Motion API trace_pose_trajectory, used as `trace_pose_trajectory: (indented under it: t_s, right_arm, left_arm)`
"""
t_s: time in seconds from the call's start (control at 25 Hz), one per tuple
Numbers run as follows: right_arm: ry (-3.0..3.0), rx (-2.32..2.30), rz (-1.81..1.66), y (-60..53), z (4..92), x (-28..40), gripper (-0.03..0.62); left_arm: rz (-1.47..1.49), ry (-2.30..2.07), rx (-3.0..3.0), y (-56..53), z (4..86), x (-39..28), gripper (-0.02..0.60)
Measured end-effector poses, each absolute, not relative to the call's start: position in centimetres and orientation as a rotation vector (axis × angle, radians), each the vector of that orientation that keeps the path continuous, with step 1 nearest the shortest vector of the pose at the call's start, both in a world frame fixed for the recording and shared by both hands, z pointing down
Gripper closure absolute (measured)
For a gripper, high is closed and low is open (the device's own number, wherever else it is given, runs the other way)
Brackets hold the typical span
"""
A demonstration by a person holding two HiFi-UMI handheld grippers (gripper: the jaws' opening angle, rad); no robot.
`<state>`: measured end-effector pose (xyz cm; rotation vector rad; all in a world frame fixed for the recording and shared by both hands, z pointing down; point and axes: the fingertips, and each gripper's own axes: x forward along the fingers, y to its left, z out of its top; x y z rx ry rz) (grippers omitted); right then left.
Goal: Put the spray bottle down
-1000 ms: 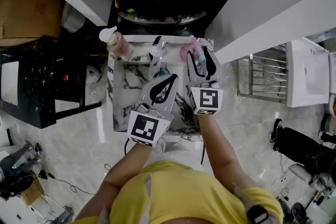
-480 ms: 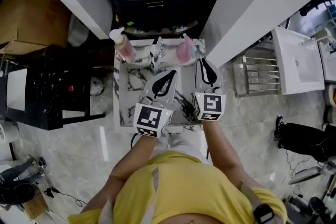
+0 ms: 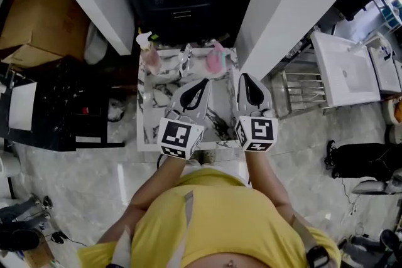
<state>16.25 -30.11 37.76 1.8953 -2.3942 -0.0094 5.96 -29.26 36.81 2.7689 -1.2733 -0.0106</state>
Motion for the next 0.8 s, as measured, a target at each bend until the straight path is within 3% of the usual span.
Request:
trace_pose_trajectory:
  t_s: [0.8]
  right_arm:
    - [-2.462, 1.896, -0.110, -25.1, 32.6, 15.1, 0.594]
  left_arm:
    - [-0.022, -1.391, 2.769, -26.8, 32.6, 3.8, 0.581]
